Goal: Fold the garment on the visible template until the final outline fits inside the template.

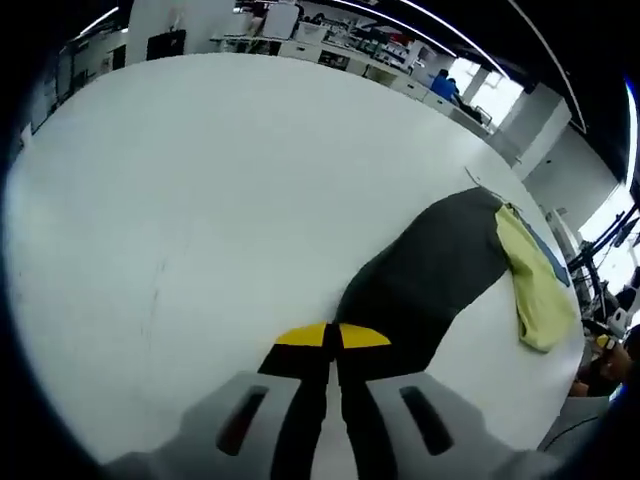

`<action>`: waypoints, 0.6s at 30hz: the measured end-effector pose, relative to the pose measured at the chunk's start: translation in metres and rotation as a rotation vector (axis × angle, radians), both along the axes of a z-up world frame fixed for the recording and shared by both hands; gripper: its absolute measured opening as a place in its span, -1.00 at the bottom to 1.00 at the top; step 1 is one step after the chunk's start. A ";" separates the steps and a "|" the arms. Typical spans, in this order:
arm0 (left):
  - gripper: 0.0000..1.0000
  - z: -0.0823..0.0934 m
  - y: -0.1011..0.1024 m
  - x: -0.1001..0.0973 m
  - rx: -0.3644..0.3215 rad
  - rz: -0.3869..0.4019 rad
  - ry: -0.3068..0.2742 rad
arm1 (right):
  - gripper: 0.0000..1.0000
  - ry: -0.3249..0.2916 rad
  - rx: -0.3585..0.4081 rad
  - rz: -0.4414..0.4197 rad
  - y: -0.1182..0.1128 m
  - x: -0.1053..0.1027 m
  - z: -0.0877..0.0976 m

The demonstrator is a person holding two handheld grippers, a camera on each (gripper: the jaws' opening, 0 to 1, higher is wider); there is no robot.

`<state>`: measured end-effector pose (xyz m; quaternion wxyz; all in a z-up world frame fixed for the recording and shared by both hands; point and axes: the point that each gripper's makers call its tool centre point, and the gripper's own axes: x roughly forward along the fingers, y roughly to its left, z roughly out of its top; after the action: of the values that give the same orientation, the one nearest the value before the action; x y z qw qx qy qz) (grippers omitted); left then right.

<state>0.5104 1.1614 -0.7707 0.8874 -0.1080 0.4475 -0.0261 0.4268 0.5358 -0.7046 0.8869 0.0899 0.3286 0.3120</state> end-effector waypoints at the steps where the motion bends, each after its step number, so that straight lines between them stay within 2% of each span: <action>1: -1.00 0.000 0.002 0.003 0.028 -0.012 0.008 | 0.75 0.000 0.001 -0.001 0.000 0.000 -0.001; 9: -1.00 -0.001 0.017 0.018 0.273 -0.145 0.075 | 0.75 0.006 0.003 -0.011 -0.002 -0.004 -0.005; 14: -1.00 0.000 0.020 0.022 0.309 -0.133 0.083 | 0.75 0.002 0.002 -0.024 -0.006 -0.004 -0.004; 18: -1.00 -0.002 0.024 0.024 0.295 -0.108 0.080 | 0.76 -0.005 0.002 -0.026 -0.007 -0.005 -0.001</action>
<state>0.5340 1.1856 -0.7727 0.8724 0.0465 0.4866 -0.0035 0.4221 0.5289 -0.7058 0.8916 0.0943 0.3247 0.3011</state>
